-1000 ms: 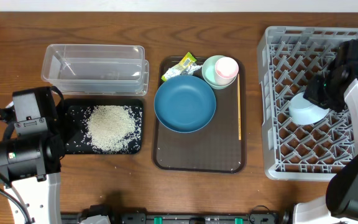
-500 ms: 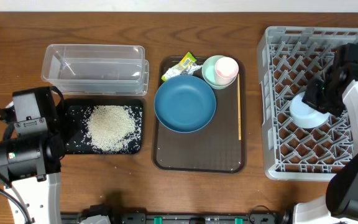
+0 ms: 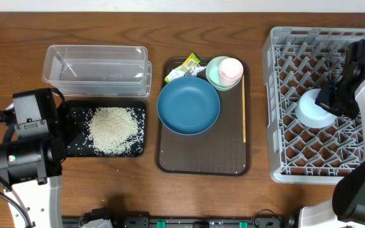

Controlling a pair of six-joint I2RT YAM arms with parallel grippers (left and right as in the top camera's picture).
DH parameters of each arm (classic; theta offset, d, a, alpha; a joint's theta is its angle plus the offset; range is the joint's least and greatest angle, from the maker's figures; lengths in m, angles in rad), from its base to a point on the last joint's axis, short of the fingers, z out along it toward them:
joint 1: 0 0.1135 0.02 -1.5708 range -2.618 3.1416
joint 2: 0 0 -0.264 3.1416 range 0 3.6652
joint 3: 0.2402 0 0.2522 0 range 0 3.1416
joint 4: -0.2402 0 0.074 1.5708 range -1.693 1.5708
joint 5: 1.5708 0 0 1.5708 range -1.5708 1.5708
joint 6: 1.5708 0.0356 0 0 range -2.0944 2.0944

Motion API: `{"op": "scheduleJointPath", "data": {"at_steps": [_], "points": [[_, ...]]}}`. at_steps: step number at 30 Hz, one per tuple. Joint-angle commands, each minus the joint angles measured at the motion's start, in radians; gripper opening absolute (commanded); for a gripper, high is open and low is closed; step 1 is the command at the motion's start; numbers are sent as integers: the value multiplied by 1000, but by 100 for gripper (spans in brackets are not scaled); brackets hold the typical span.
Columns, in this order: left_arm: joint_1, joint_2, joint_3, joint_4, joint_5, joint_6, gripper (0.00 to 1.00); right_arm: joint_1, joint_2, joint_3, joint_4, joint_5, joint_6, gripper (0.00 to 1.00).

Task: Sort waste into correct bins and load items into the dishwasher rack

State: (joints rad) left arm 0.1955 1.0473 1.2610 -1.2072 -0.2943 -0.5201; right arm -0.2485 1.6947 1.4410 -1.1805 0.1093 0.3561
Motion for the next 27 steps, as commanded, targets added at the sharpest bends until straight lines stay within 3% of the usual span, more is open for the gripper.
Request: {"op": "scheduleJointPath", "data": {"at_steps": [1,17,27], "points": [[4,4,2,-4,-6,2,90,-42,5,-2,-21,105,14,1],[5,4,2,-4,-6,2,90,-97,5,-1,-58,84,14,1],[4,4,2,-4,-6,2,91,-96,-3,0,-51,-71,-31,3]]}}
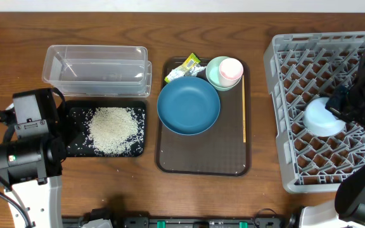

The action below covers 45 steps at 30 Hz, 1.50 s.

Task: Sort waste into correct bins and load items into the dishwasher rack
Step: 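Raise the right gripper off the bowl and lift it above the rack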

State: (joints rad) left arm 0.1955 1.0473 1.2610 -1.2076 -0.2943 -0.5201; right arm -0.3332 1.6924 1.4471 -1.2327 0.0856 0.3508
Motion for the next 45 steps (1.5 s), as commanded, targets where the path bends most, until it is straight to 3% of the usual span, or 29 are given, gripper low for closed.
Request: {"op": "scheduleJointPath", "data": {"at_steps": [1,6,12,14,16,22,25,31,39,45], "points": [[4,4,2,-4,-6,2,91,-11,-4,-4,-2,-58,-35,4],[5,4,2,-4,-6,2,91,-11,-27,27,-38,-113,-64,13],[4,4,2,-4,-6,2,90,35,-54,32,-42,-487,-334,66],[4,4,2,-4,-6,2,91,74,-54,30,-34,-511,-380,89],[5,4,2,-4,-6,2,90,124,-54,29,-14,-465,-382,99],[4,4,2,-4,-6,2,90,252,-47,28,83,-337,-381,96],[4,4,2,-4,-6,2,91,296,-35,28,141,-259,-382,87],[5,4,2,-4,-6,2,90,333,16,28,206,-187,-382,59],[4,4,2,-4,-6,2,91,343,133,28,200,-195,-382,50],[4,4,2,-4,-6,2,90,375,195,28,212,-179,-381,48]]}}
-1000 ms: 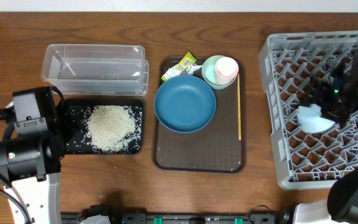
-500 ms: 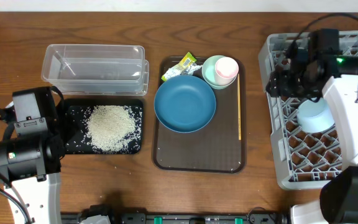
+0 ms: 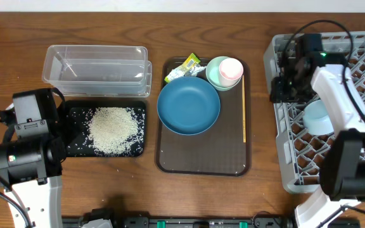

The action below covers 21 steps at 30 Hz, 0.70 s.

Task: Sort waste into correct bins and load items into the dishwasher rack
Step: 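Raise the right gripper off the bowl and lift it above the rack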

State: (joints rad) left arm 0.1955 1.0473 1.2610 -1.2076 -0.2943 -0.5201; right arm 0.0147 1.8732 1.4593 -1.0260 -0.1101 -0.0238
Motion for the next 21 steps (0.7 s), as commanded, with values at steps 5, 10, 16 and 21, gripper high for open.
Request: {"op": "scheduleJointPath", "data": {"at_steps": [5,10,16,21], "points": [[4,4,2,-4,-6,2,90,34,27,16,29,37,4,27],[5,4,2,-4,-6,2,90,34,27,16,43,95,17,20],[4,4,2,-4,-6,2,91,34,27,16,82,104,74,6],[4,4,2,-4,-6,2,91,34,27,16,135,106,169,1]]}}
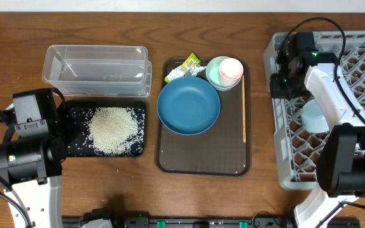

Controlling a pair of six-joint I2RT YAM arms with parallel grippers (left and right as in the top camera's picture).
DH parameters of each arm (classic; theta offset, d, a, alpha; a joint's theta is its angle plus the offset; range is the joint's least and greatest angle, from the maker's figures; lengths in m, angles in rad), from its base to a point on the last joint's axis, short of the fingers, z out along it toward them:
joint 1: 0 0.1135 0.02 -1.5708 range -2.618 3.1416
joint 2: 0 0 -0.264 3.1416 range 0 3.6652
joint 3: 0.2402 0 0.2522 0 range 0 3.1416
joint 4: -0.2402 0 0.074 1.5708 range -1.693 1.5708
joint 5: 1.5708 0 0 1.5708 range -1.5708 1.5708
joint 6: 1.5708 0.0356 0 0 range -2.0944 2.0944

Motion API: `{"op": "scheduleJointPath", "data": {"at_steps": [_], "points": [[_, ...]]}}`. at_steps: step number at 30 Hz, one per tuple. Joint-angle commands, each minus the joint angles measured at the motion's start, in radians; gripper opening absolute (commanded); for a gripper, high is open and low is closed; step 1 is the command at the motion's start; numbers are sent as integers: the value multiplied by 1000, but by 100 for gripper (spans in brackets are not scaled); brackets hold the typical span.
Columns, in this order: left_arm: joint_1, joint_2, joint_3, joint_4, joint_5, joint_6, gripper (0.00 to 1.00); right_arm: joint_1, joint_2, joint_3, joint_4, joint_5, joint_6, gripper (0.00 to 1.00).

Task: Sort waste into correct bins and load items into the dishwasher rack
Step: 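Raise the right gripper off the bowl and lift it above the rack, then reach the right gripper to the blue plate's rim and grasp it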

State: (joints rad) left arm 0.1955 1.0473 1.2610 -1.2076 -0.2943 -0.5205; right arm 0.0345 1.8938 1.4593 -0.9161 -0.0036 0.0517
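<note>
On the right stands the grey dishwasher rack (350, 158), with a pale blue-white bowl (313, 118) lying in its left part. My right gripper (277, 85) hovers over the rack's left edge, apart from the bowl; it looks open with nothing in it. The brown tray (201, 161) holds a blue plate (188, 106), a green bowl (215, 75) with a pink cup (230, 68) in it, a yellow-green wrapper (185, 66) and a chopstick (243, 114). My left arm (29, 136) rests at the lower left, its fingers hidden.
A clear plastic bin (97, 68) sits at the back left. In front of it lies a black tray (75, 144) with a heap of rice (111, 128). Bare wood separates the brown tray from the rack.
My right gripper has shifted a little farther back along the rack's left edge. The bowl lies in nearly the same spot in the rack. The left arm has not moved.
My right gripper first held the pale bowl over the rack's right-middle. Then the rack sat shifted and skewed, with the bowl lower in it. Later the gripper was at the rack's left edge, the bowl left lying inside, as it is now.
</note>
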Motion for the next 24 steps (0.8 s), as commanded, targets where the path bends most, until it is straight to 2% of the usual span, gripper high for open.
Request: {"op": "scheduleJointPath", "data": {"at_steps": [1,5,17,18,20,24], "points": [[4,4,2,-4,-6,2,91,14,6,16,35,0,117,1],[4,4,2,-4,-6,2,90,14,6,16,61,-5,173,1],[4,4,2,-4,-6,2,91,14,6,16,64,-57,134,4],[5,4,2,-4,-6,2,90,14,6,16,60,-57,134,6],[4,4,2,-4,-6,2,90,14,2,18,47,-58,134,18],[4,4,2,-4,-6,2,90,14,-32,42,8,-57,134,34]]}}
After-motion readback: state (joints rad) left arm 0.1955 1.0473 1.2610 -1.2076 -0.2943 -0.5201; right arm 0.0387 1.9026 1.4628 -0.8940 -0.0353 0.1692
